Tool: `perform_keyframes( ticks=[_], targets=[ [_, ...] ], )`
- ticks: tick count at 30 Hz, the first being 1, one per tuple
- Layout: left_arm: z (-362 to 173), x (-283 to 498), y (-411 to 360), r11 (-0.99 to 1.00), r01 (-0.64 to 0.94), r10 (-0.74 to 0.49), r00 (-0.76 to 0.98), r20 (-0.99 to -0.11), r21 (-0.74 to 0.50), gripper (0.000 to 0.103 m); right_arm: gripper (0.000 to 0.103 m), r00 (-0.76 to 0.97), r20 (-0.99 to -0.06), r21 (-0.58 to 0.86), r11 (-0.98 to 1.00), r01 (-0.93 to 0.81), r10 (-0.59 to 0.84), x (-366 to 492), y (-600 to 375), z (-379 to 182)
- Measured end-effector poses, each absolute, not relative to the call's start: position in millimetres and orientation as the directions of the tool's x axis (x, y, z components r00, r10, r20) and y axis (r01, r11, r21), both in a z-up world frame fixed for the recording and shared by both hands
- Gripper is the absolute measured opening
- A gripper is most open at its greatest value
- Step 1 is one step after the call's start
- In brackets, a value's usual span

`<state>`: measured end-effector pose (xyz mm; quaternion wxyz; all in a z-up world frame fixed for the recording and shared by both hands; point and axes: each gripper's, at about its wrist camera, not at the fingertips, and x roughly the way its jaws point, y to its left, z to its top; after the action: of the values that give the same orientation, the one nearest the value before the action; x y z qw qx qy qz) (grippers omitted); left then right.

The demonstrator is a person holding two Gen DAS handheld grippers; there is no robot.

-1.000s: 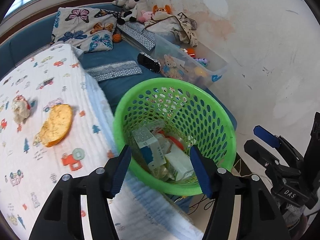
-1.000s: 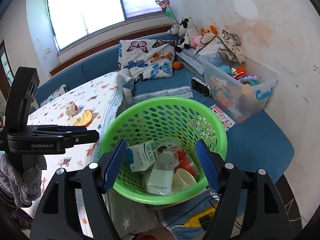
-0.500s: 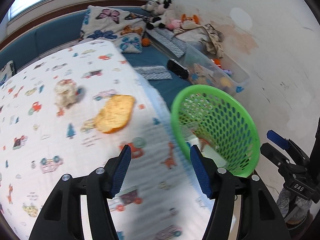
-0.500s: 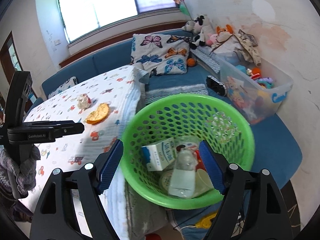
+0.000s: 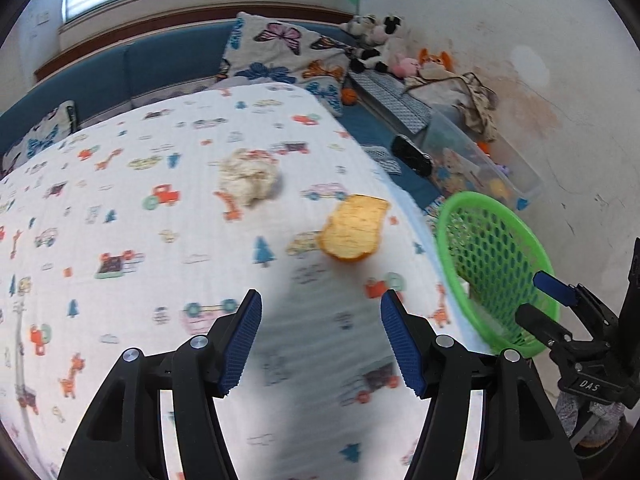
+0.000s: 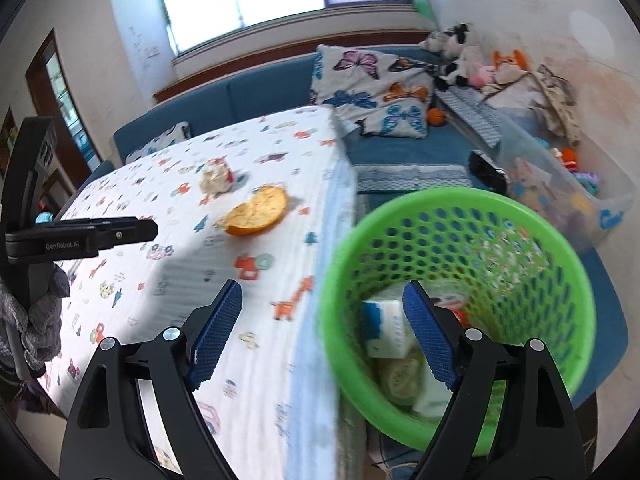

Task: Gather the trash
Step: 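Move both open tools back over the bed toward the tissue and orange peel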

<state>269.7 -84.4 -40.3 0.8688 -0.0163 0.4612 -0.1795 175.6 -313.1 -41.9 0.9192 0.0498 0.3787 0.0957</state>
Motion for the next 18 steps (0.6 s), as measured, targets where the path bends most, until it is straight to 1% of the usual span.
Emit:
perform_keyframes(
  ticks=[5, 16, 18],
  targets=[
    [-39, 276, -61, 0.945, 0.26, -0.311, 0.524, -0.793, -0.199, 0.06, 0.085, 0.674, -0.7, 0.146, 0.971, -0.188, 0.236, 195, -288, -50],
    [-41, 295, -24, 0.956, 0.198, -0.291, 0.533, -0.794, -0.217, 0.06, 0.087, 0.617, -0.744, 0.088, 0.953, -0.289, 0.256, 252, -235, -72],
    [-42, 299, -19, 0.957, 0.189, -0.289, 0.534, -0.795, -0.221, 0.062, 0.087, 0.609, -0.751, 0.084, 0.952, -0.295, 0.255, 263, -229, -77]
  ],
)
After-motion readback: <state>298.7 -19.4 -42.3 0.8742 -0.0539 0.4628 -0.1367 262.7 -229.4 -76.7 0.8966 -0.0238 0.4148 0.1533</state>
